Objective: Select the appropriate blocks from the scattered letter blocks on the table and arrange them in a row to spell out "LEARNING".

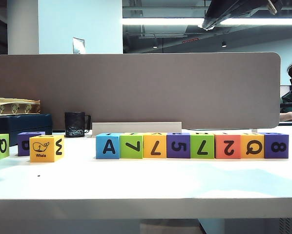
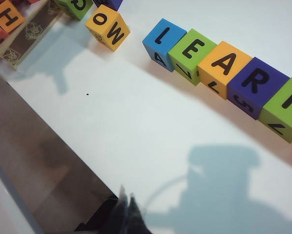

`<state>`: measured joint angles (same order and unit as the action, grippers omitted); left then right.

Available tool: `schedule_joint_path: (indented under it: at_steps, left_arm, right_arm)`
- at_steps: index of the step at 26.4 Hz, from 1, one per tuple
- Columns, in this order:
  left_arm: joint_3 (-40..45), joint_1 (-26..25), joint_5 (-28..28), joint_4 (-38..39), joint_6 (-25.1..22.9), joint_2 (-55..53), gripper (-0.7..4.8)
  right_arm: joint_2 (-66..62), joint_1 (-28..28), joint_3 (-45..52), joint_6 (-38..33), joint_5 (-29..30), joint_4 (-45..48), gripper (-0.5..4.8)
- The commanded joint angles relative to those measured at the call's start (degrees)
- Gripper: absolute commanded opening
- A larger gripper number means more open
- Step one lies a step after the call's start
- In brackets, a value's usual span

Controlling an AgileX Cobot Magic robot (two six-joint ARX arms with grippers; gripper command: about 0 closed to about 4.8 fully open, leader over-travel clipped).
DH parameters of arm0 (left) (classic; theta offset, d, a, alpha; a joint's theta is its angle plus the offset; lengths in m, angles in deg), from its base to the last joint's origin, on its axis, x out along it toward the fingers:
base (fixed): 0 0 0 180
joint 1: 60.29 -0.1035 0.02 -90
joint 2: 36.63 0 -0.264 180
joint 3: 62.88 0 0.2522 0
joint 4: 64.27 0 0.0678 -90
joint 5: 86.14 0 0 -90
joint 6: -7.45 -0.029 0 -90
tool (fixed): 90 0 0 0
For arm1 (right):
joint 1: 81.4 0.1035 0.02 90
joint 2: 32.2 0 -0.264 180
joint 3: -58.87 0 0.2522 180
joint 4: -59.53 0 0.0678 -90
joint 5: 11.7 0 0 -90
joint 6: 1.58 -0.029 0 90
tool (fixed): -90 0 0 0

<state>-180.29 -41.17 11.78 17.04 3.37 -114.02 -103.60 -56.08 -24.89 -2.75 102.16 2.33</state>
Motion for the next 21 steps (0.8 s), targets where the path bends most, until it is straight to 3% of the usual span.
schedule_joint_path:
  at_steps: [1,12,15,21]
  left_arm:
    - [-0.09,0.09,-0.07,-0.44,-0.07,0.2,-0.05]
    - [-0.09,0.07,-1.9,-1.18,-0.7,0.2,-0.05]
    - [0.24,0.07,-6.56,-5.4,-2.49,0.87,-0.06]
    - [4.13,0.07,-9.44,-16.57,-3.02,4.85,-0.05]
  right_arm:
    - [0.17,0.04,-0.24,0.15,0.26,0.85,-0.01]
    - [0.17,0.04,-0.24,0.15,0.26,0.87,-0.01]
    - [0.17,0.04,-0.24,0.15,0.26,0.85,-0.01]
    - [0.17,0.04,-0.24,0.15,0.26,0.87,-0.01]
